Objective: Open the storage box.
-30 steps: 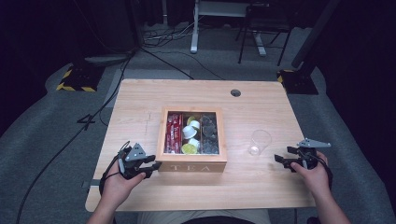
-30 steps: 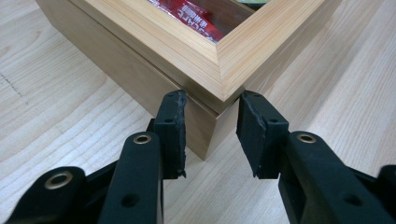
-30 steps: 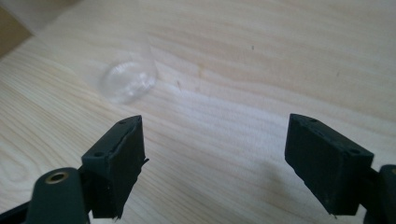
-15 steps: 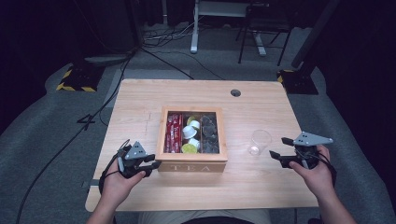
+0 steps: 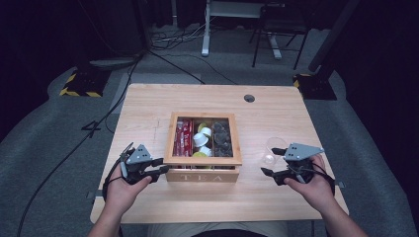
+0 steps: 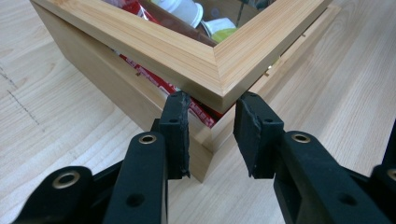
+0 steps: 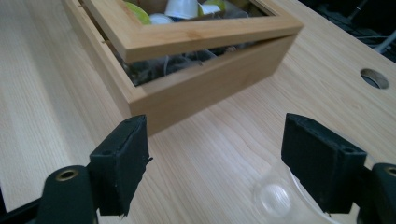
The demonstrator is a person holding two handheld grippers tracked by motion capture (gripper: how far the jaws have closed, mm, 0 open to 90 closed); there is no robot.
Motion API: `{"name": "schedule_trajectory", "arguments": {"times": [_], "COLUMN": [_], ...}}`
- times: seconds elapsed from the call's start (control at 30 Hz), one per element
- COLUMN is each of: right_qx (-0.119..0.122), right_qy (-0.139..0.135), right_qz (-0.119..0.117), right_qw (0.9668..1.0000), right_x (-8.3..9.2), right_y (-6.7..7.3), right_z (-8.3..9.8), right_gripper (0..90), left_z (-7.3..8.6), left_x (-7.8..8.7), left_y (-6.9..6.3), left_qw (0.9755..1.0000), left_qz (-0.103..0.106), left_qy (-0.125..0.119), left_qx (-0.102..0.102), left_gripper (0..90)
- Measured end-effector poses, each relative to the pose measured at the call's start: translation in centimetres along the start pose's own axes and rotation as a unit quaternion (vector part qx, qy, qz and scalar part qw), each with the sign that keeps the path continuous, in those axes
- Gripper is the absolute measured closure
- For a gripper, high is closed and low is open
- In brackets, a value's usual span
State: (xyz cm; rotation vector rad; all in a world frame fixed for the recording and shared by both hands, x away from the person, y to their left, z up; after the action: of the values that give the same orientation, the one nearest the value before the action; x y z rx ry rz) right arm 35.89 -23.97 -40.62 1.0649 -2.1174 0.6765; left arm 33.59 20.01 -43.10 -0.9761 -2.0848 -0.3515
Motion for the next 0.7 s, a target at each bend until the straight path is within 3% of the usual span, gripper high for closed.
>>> {"name": "schedule_trajectory", "arguments": {"times": [0.17, 0.3, 0.37, 0.43, 0.6, 0.7], "right_qx": [0.019, 0.037, 0.067, 0.073, 0.115, 0.124], "right_qy": [-0.004, 0.000, 0.001, 0.001, -0.003, -0.003], "right_qz": [-0.011, -0.005, -0.002, -0.001, 0.010, 0.019], "right_qw": [0.9997, 0.9993, 0.9977, 0.9973, 0.9933, 0.9920], "right_x": [-1.3, -2.0, -2.8, -2.9, -3.8, -4.0], "right_y": [1.1, 1.7, 2.5, 2.6, 3.5, 3.6], "right_z": [-1.6, -2.4, -3.5, -3.7, -5.1, -5.4], "right_gripper": [23.3, 23.8, 25.5, 26.3, 34.5, 37.9], "left_z": [-0.4, -0.5, -0.6, -0.6, -0.7, -0.7], "left_x": [0.0, 0.0, 0.1, 0.1, 0.1, 0.1], "left_y": [0.1, 0.2, 0.3, 0.3, 0.4, 0.3], "left_qw": [1.0000, 0.9999, 0.9999, 0.9999, 0.9999, 0.9999], "left_qz": [0.007, 0.008, 0.008, 0.008, 0.009, 0.008], "left_qy": [-0.006, -0.008, -0.011, -0.011, -0.012, -0.013], "left_qx": [0.004, 0.004, 0.004, 0.003, 0.003, 0.003], "left_gripper": [65.7, 65.6, 65.7, 65.6, 65.5, 65.6]}}
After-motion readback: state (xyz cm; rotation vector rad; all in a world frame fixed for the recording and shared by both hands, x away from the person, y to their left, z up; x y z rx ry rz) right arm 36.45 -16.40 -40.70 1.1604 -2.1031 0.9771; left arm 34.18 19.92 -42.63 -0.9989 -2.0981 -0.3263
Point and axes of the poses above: each handheld gripper's, and its own axes: x roughly backward along the jaws, z roughly out of its underside, y roughly to its left, the point moved 2 cm from there along -x, roughly forward along the jaws, and after that the axes turned 11 degrees about y, right-handed, at the moved point
